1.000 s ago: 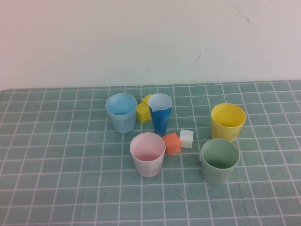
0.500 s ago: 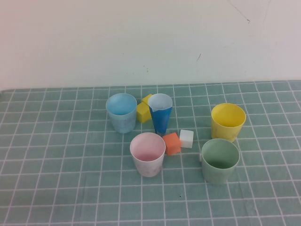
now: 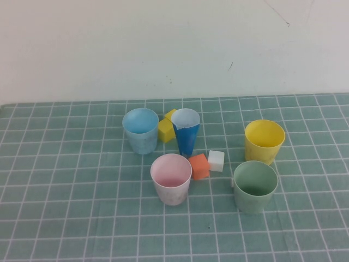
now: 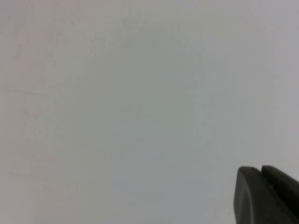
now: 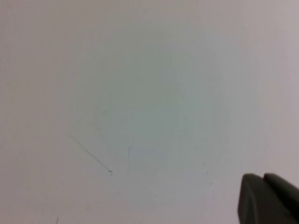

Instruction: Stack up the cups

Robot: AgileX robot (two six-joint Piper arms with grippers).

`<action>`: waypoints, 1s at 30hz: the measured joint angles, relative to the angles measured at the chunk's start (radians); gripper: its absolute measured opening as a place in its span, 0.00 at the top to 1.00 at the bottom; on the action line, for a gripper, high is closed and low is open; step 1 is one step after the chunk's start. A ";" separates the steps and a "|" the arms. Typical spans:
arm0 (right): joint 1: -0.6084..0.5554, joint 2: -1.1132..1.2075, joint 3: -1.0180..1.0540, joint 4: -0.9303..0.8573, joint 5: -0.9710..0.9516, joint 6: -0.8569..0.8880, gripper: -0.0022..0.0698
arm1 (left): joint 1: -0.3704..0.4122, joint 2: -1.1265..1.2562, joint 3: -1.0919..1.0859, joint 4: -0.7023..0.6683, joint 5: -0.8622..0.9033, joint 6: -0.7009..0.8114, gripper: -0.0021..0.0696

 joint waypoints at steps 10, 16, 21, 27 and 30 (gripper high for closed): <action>0.000 0.006 -0.200 0.009 0.225 -0.246 0.97 | 0.000 0.003 -0.138 -0.002 0.173 0.081 0.97; 0.000 0.171 -0.396 0.009 0.526 -0.366 0.97 | 0.000 0.163 -0.357 -0.002 0.408 0.098 0.97; 0.000 0.368 -0.454 0.018 0.673 -0.388 0.97 | 0.000 0.369 -0.504 -0.002 0.566 0.108 0.97; 0.000 0.618 -0.458 0.041 0.816 -0.546 0.97 | 0.000 0.653 -0.665 -0.009 0.669 0.143 0.97; 0.000 0.700 -0.458 0.126 0.836 -0.631 0.97 | 0.000 0.757 -0.727 -0.044 0.691 0.158 0.97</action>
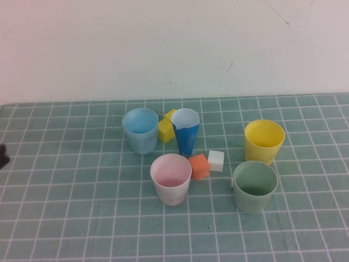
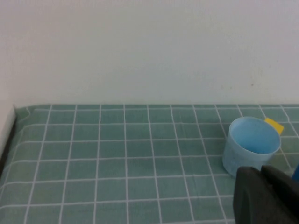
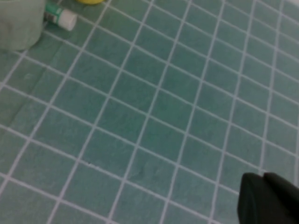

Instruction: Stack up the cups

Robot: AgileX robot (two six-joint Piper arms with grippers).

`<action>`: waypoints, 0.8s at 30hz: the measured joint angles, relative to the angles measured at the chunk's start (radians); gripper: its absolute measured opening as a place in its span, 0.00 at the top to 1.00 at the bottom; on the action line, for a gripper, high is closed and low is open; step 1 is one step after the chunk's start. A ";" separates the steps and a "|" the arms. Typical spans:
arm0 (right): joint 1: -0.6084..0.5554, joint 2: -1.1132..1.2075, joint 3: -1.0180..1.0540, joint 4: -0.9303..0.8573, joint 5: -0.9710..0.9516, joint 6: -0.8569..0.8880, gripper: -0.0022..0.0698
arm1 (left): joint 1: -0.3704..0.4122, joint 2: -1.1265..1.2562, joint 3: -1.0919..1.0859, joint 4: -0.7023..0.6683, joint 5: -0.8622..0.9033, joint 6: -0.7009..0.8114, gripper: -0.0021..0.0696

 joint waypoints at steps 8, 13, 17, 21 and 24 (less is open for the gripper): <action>0.000 0.095 0.000 0.334 0.002 -0.287 0.97 | 0.000 0.357 -0.272 -0.222 0.174 0.201 0.97; 0.000 0.096 0.000 0.466 0.002 -0.422 0.97 | -0.007 0.587 -0.469 -0.353 0.250 0.333 0.95; 0.000 0.099 0.000 0.493 0.002 -0.451 0.97 | -0.068 0.739 -0.616 -0.311 0.314 0.362 0.79; 0.000 0.105 0.000 0.503 0.002 -0.455 0.97 | -0.158 0.872 -0.732 -0.202 0.339 0.364 0.50; 0.000 0.105 0.000 0.511 0.002 -0.459 0.97 | -0.210 0.967 -0.801 -0.111 0.339 0.337 0.36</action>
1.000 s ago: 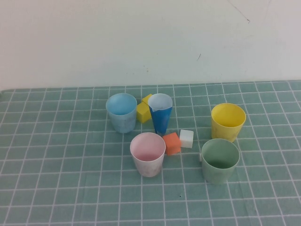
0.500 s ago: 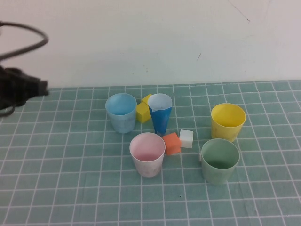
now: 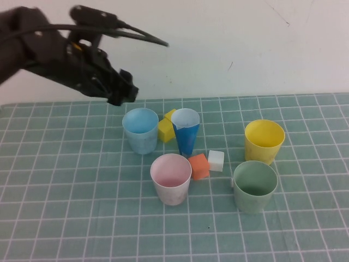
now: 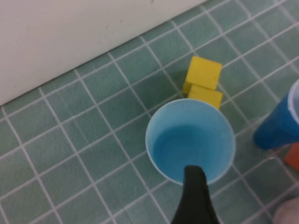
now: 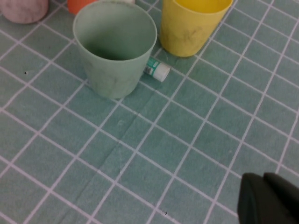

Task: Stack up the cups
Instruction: Pick up the blue cup, then place the blue cup on the pink cup

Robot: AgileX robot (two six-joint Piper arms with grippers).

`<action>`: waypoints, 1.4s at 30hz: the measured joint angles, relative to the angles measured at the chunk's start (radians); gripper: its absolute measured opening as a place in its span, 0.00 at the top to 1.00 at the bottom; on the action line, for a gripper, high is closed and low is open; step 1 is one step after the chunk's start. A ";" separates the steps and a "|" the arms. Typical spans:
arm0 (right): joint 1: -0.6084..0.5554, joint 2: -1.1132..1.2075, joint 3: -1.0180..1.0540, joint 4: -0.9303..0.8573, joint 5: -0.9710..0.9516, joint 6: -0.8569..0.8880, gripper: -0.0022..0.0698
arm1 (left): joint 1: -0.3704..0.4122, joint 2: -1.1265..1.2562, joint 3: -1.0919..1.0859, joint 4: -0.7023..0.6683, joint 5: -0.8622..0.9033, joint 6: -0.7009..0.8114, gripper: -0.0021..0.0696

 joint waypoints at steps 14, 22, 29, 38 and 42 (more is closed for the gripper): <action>0.000 0.000 0.027 0.008 -0.020 -0.011 0.97 | -0.020 0.370 -0.137 0.173 -0.095 -0.257 0.33; 0.000 0.000 0.027 0.018 -0.027 -0.017 0.97 | -0.020 0.402 -0.150 0.200 -0.069 -0.291 0.84; 0.000 0.000 0.027 0.027 -0.029 -0.019 0.97 | -0.016 0.383 -0.294 0.217 0.157 -0.244 0.95; 0.000 0.000 0.027 0.038 -0.030 -0.019 0.97 | -0.044 0.201 -0.404 0.104 0.531 -0.152 0.95; 0.000 0.000 0.027 0.055 -0.030 -0.021 0.97 | -0.130 0.147 -0.347 0.139 0.545 -0.150 0.95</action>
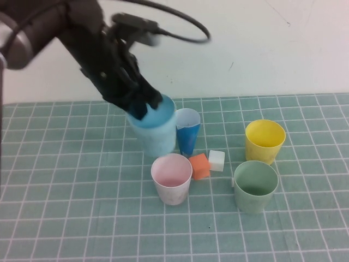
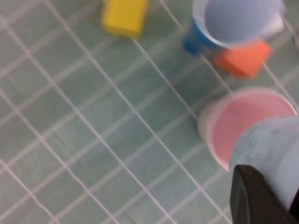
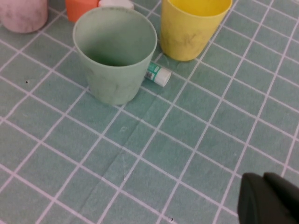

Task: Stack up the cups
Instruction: Place the blue cup on the pink cup

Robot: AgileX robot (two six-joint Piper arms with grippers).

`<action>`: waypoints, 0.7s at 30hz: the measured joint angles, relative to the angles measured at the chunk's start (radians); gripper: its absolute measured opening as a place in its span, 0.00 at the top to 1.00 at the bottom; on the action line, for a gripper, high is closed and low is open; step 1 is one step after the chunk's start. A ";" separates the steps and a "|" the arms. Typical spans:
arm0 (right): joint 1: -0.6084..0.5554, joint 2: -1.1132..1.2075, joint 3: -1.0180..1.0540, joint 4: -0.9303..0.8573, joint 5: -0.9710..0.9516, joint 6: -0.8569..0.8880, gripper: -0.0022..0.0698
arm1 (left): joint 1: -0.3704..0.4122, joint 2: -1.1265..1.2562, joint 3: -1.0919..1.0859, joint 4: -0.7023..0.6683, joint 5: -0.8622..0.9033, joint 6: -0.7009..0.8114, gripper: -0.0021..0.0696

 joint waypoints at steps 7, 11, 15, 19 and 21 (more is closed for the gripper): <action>0.000 0.000 0.000 0.014 0.000 -0.009 0.97 | -0.168 -0.020 0.170 0.108 -0.082 -0.031 0.95; 0.000 0.000 0.000 0.015 0.000 -0.009 0.97 | -0.176 -0.018 0.201 0.121 -0.148 -0.042 0.95; 0.000 0.000 0.000 0.016 0.004 -0.009 0.97 | -0.176 -0.018 0.201 0.172 -0.160 -0.071 0.95; 0.000 0.000 0.000 0.016 0.004 -0.009 0.97 | -0.176 -0.018 0.201 0.234 -0.164 -0.156 0.95; 0.000 0.000 0.000 0.023 0.004 -0.009 0.97 | -0.176 -0.018 0.201 0.242 -0.174 -0.186 0.95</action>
